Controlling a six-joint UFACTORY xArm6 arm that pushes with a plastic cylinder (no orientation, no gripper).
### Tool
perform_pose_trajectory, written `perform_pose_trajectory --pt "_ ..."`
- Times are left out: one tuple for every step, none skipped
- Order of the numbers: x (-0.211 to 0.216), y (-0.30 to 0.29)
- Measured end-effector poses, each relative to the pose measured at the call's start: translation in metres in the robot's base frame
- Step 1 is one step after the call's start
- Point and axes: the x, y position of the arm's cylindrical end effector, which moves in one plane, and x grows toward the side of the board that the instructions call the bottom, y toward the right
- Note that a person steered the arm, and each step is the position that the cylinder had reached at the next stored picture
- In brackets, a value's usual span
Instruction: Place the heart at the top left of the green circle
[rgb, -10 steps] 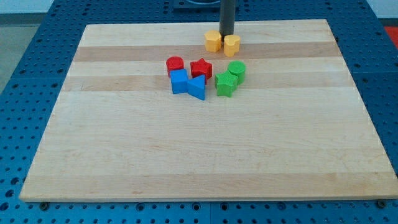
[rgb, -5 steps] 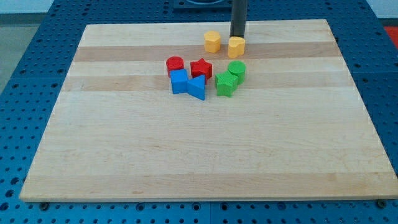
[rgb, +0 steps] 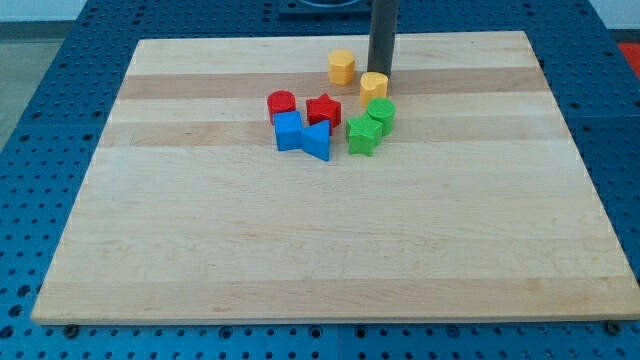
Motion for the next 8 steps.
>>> perform_pose_trajectory --pt "0.005 -0.004" --pt "0.005 -0.004" --pt "0.003 0.005" --pt "0.003 0.012" --pt "0.006 0.011" --pt "0.011 0.006" --pt "0.016 -0.002" --pt "0.016 -0.005"
